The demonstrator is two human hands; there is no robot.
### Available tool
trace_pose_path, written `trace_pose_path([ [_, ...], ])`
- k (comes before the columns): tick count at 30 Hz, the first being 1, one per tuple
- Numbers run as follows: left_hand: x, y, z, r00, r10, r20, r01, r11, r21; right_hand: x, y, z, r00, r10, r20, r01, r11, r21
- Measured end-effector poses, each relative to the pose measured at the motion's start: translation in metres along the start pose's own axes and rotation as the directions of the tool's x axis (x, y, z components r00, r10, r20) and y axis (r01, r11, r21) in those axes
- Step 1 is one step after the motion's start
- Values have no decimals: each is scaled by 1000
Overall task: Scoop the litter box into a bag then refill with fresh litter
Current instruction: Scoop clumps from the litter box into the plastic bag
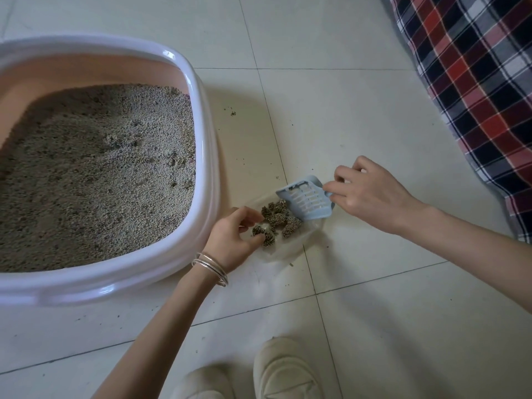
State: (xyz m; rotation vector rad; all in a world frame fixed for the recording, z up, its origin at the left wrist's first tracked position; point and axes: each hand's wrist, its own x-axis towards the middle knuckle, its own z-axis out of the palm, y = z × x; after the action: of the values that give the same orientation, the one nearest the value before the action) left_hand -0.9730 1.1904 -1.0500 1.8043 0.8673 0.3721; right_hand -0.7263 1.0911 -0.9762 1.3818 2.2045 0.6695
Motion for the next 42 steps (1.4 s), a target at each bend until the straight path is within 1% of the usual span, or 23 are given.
trace_pose_path([
  [2, -1, 0, 1, 1000, 10, -3, -10, 1000, 3, 3, -3, -4, 1000, -19, 14, 19, 999, -49],
  [5, -2, 0, 1, 1000, 18, -9, -18, 1000, 2, 5, -9, -8, 1000, -5, 30, 6, 998, -57],
  [10, 0, 3, -2, 999, 24, -21, -24, 1000, 0, 3, -11, -6, 999, 36, 20, -35, 999, -24],
  [14, -1, 10, -2, 999, 41, -14, -41, 998, -38, 0, -11, -3, 998, 55, 20, -55, 998, 8],
  [16, -2, 16, -2, 999, 49, -5, -49, 998, -47, -1, -7, -4, 995, 96, 0, -95, 993, 71],
  [18, -4, 22, -5, 998, 61, -10, -61, 995, -74, -3, 2, -6, 982, 183, -47, -169, 963, 210],
  [21, -8, 31, -16, 996, 84, -6, -84, 989, -125, -6, 20, -19, 949, 302, -85, -238, 870, 431],
  [22, -10, 35, -21, 996, 93, -4, -92, 985, -144, -6, 26, -23, 942, 325, -83, -248, 842, 480],
  [24, -15, 42, -32, 994, 111, -6, -110, 978, -176, -1, 38, -32, 932, 360, -35, -273, 764, 585],
  [27, -22, 47, -52, 987, 147, -64, -155, 977, -145, 16, 56, -47, 929, 369, 1, -267, 670, 693],
  [30, -26, 48, -74, 979, 143, -146, -168, 970, -178, 44, 67, -65, 920, 387, -60, -214, 626, 750],
  [32, -29, 46, -90, 973, 120, -199, -161, 965, -205, 66, 71, -73, 916, 384, -112, -167, 622, 765],
  [36, -33, 34, -118, 955, 42, -293, -100, 977, -187, 117, 71, -80, 911, 370, -184, -110, 646, 755],
  [40, -37, 18, -140, 926, -44, -376, -29, 982, -185, 163, 53, -81, 903, 383, -196, -106, 639, 762],
  [42, -38, 11, -152, 911, -72, -406, 3, 986, -168, 183, 40, -81, 905, 380, -191, -118, 655, 746],
])
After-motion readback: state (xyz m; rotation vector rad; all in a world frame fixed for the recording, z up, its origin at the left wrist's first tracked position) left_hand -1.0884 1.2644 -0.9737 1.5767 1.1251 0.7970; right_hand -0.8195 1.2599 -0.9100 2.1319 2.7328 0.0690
